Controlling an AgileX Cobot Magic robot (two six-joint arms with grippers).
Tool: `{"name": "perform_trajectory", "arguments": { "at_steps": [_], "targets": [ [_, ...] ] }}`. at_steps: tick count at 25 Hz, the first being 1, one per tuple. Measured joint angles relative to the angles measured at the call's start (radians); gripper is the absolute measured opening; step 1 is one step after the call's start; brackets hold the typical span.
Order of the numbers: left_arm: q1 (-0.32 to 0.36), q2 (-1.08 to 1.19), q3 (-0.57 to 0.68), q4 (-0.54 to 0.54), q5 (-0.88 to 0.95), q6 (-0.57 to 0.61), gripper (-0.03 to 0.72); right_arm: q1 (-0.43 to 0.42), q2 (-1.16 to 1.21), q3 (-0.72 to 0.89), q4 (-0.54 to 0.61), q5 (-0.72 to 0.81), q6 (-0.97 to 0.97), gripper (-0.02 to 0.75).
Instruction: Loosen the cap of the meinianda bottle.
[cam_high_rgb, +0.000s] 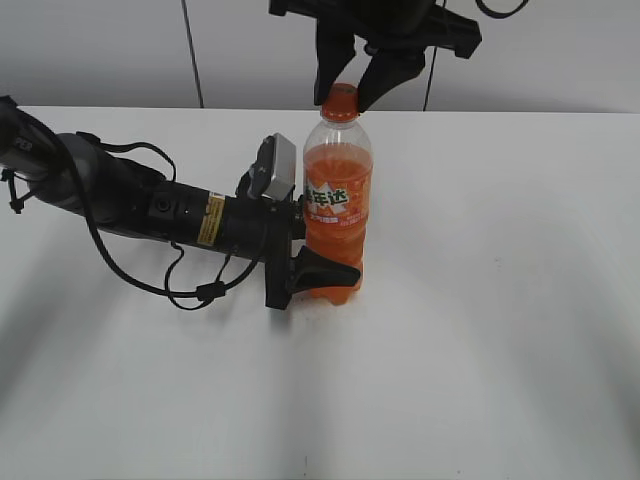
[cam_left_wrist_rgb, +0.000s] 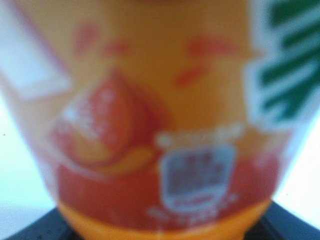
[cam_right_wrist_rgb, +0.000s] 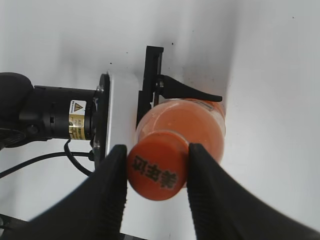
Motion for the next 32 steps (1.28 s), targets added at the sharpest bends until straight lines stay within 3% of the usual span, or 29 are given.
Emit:
{"name": "perform_trajectory", "arguments": {
  "at_steps": [13,32],
  "targets": [
    [0.0,0.0,0.0,-0.001,0.001,0.0,0.41,0.0,0.0,0.0,0.0,0.0,-0.112,0.276],
    [0.0,0.0,-0.001,0.0,-0.002,0.008,0.41,0.0,-0.001,0.0,0.034,-0.004,-0.814,0.269]
  ]
}}
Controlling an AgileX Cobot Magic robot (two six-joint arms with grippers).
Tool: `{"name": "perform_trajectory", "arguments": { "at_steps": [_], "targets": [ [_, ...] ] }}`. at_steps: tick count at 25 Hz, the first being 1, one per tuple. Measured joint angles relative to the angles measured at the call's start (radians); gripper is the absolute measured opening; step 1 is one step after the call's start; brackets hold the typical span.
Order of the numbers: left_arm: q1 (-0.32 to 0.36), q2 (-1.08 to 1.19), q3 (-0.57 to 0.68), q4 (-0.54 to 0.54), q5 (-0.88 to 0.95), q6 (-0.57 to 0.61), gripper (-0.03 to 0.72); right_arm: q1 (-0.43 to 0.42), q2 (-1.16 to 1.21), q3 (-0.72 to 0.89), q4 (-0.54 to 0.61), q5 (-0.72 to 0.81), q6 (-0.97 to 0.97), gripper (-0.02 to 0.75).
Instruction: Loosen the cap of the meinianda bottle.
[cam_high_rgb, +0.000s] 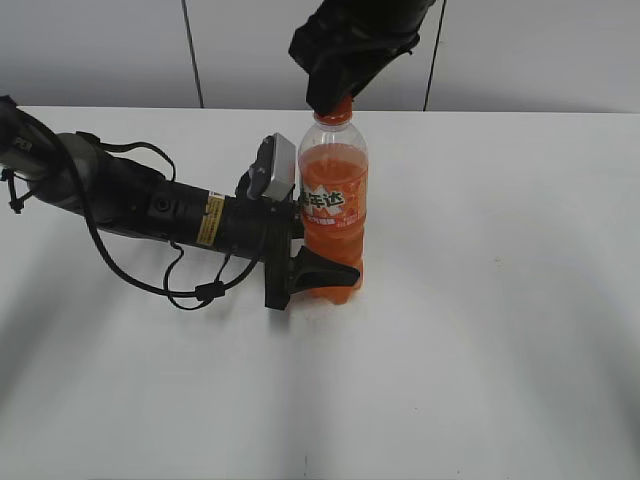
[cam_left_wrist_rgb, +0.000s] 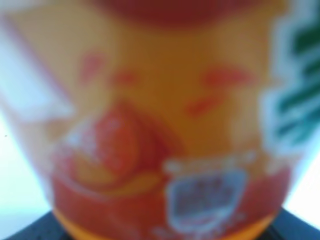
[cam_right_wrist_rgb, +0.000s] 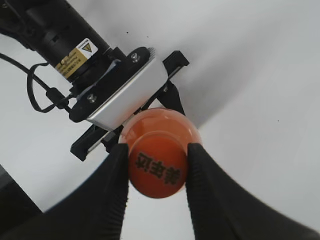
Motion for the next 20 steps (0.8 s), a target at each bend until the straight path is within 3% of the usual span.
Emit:
{"name": "perform_trajectory", "arguments": {
  "at_steps": [20],
  "targets": [
    [0.001,0.003,0.0,0.008,-0.016,0.004,0.41,-0.001,0.0,0.0,0.026,0.003,-0.594,0.268]
  ]
}}
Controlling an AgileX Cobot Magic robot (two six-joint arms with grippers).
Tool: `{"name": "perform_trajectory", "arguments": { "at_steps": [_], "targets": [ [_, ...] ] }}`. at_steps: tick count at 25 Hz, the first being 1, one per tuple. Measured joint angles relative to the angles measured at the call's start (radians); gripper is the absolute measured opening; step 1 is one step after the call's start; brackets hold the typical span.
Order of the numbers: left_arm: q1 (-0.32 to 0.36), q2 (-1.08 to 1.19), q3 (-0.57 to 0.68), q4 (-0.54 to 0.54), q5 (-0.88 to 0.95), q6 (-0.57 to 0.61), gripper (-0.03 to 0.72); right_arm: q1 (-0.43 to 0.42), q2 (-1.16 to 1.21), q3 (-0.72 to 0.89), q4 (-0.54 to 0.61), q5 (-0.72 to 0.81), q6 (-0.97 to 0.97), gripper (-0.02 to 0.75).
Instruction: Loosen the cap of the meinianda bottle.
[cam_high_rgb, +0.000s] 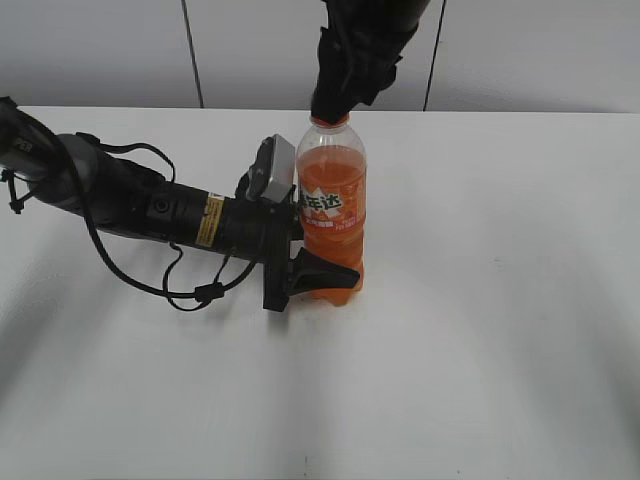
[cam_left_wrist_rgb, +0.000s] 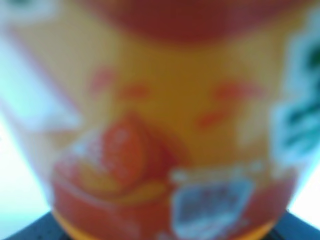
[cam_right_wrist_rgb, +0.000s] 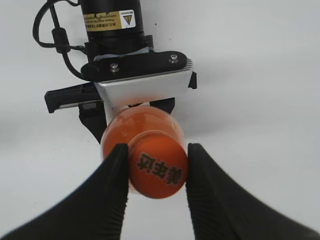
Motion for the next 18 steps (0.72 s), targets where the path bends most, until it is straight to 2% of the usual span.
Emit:
{"name": "perform_trajectory", "arguments": {
  "at_steps": [6,18],
  "targets": [
    [0.001,0.0,0.0,0.006,0.0,0.0,0.41,0.0,0.009,-0.004,0.005,-0.001,-0.177,0.268],
    [0.003,0.0,0.0,0.009,-0.002,-0.003,0.41,0.0,0.017,-0.011,0.006,-0.001,-0.361,0.268]
  ]
}}
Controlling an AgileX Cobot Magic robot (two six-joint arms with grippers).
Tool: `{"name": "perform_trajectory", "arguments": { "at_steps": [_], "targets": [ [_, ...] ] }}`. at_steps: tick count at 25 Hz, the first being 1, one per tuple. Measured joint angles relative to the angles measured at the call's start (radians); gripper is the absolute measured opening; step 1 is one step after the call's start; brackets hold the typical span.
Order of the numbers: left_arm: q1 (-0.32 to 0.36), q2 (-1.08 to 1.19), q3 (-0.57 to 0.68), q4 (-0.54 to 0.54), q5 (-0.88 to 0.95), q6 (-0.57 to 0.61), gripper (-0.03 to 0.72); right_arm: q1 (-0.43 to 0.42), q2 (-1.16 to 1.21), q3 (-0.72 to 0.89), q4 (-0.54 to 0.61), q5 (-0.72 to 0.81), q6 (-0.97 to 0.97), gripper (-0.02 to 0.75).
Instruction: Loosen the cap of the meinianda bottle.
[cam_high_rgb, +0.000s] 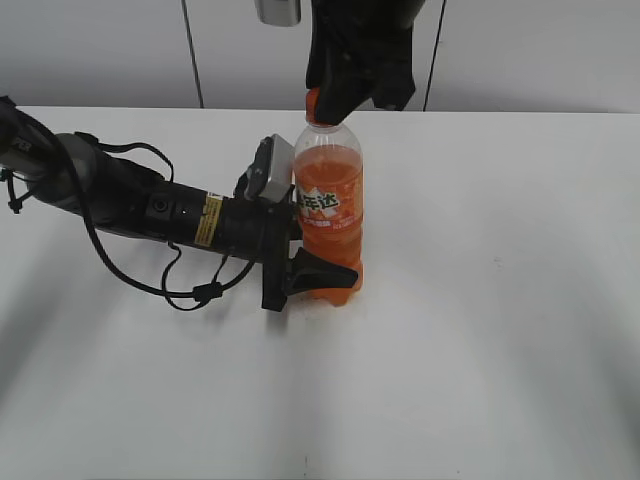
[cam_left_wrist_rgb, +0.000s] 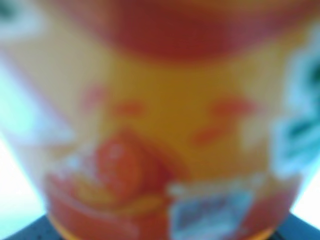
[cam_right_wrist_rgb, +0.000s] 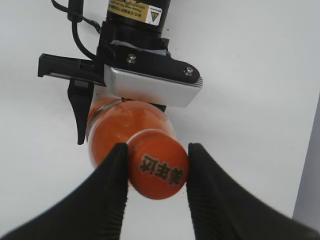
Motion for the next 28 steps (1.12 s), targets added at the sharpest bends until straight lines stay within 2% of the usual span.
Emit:
{"name": "perform_trajectory", "arguments": {
  "at_steps": [13,24,28],
  "targets": [
    [0.0,0.0,-0.001,0.006,-0.001,0.002,0.41,0.0,0.0,0.0,0.016,0.006,-0.264,0.268],
    [0.0,0.0,-0.001,0.009,-0.003,0.002,0.41,0.0,0.001,0.0,0.024,0.007,-0.242,0.271],
    [0.001,0.0,-0.001,0.01,-0.004,0.002,0.41,0.0,0.001,0.0,0.023,0.007,-0.237,0.298]
  ]
}}
